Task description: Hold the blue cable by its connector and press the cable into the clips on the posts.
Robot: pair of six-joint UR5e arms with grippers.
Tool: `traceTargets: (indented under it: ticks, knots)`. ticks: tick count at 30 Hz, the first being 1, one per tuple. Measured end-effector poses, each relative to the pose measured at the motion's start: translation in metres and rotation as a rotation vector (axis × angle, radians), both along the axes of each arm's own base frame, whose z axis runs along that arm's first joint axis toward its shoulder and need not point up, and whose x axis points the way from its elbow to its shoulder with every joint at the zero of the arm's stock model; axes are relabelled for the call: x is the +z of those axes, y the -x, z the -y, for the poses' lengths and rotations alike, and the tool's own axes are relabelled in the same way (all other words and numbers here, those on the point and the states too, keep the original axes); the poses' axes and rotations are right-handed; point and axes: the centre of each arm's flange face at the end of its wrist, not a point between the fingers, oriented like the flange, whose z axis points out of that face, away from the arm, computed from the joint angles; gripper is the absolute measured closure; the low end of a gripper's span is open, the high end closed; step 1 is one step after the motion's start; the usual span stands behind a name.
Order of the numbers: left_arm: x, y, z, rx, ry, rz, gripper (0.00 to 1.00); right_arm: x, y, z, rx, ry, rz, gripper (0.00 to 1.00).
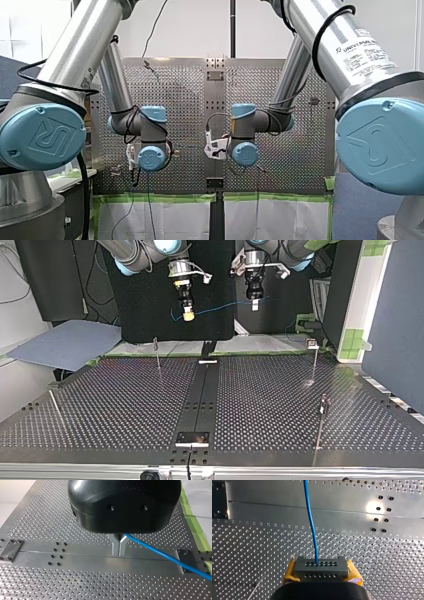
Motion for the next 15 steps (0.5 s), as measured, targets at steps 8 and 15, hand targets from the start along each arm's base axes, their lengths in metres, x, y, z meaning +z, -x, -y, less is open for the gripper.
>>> traceTargets:
  ticks: [8,15]
  knots:
    - [-0.006,0.005,0.002,-0.015,-0.02,-0.022,1.0,0.0,0.0,0.0,0.0,0.0,-0.002,1.0]
    - [-0.015,0.01,0.001,-0.023,-0.047,-0.062,1.0,0.0,0.0,0.0,0.0,0.0,-0.004,1.0]
